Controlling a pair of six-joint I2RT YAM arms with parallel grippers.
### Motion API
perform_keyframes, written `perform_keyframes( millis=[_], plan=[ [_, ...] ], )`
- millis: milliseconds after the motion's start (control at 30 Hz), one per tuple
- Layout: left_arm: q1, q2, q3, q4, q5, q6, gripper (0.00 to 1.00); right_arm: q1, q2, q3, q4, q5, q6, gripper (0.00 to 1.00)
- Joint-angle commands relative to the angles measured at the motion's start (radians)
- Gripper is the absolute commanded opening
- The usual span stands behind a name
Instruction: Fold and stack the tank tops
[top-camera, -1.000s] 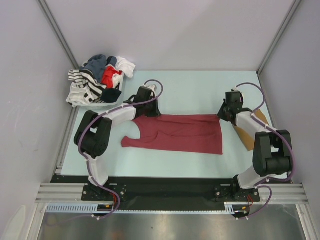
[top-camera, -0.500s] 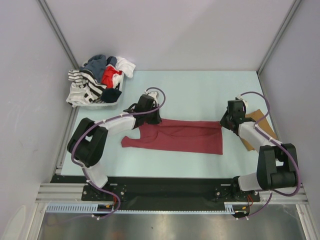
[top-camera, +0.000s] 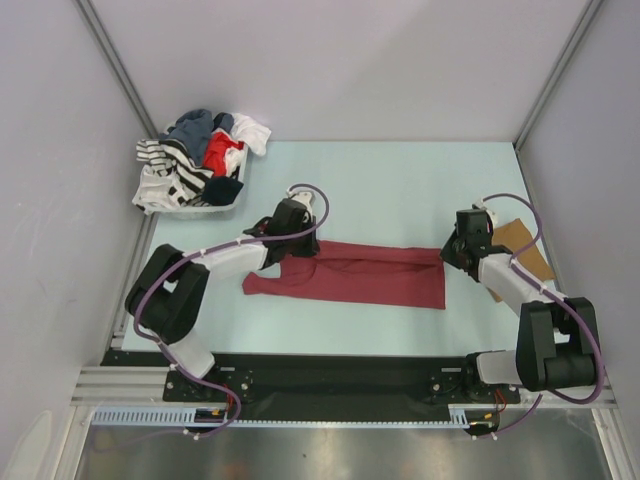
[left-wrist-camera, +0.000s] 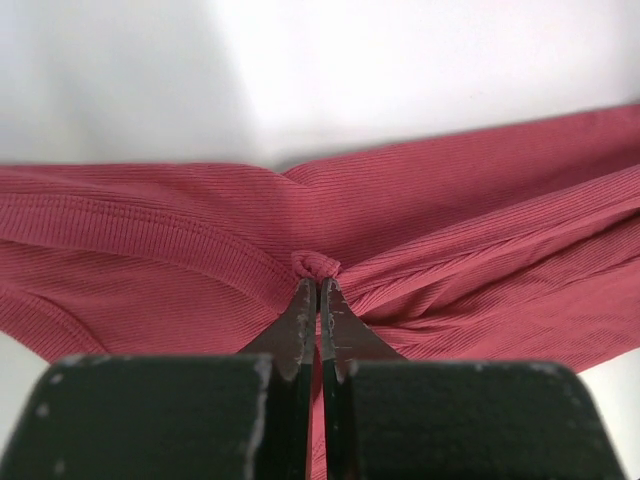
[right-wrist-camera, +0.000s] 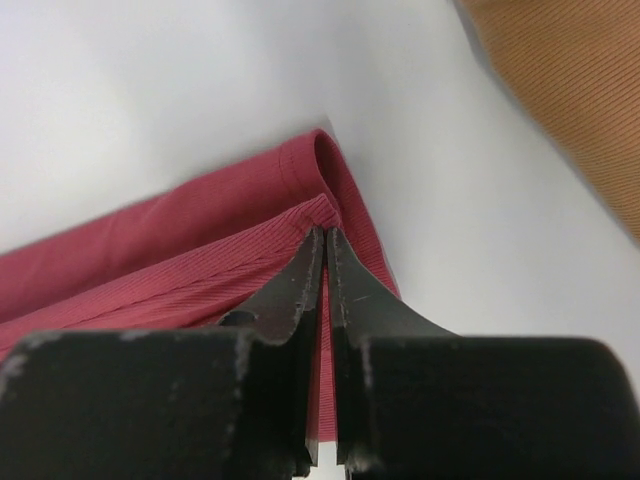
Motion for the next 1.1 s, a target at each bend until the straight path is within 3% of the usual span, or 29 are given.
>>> perform_keyframes(
  millis=[0, 400, 500, 533, 600, 633, 1000, 1067],
  plan=[
    [-0.008, -0.074, -0.030, 0.028, -0.059, -0.002, 0.00, 0.000, -0.017, -0.013, 0.026, 0.026, 0.011, 0.05],
    [-0.025, -0.084, -0.071, 0.025, -0.062, -0.019, 0.02, 0.000, -0.027, -0.042, 0.021, 0.029, 0.020, 0.10],
    [-0.032, -0.078, -0.093, 0.025, -0.085, -0.040, 0.15, 0.000, -0.027, -0.065, 0.020, 0.033, 0.037, 0.21],
    [-0.034, -0.083, -0.100, 0.028, -0.091, -0.045, 0.30, 0.000, -0.029, -0.071, 0.020, 0.039, 0.047, 0.31],
    [-0.043, -0.095, -0.127, 0.040, -0.113, -0.051, 0.43, 0.000, -0.052, -0.095, 0.033, 0.038, 0.054, 0.31],
    [-0.045, -0.103, -0.136, 0.040, -0.117, -0.054, 0.52, 0.000, -0.061, -0.103, 0.037, 0.039, 0.061, 0.36],
    [-0.052, -0.196, -0.059, -0.054, -0.220, -0.022, 0.69, 0.010, -0.194, -0.083, 0.030, 0.027, 0.012, 0.37],
    [-0.052, -0.204, -0.050, -0.063, -0.225, -0.016, 0.72, 0.015, -0.191, -0.068, 0.038, -0.007, -0.006, 0.44]
  ],
)
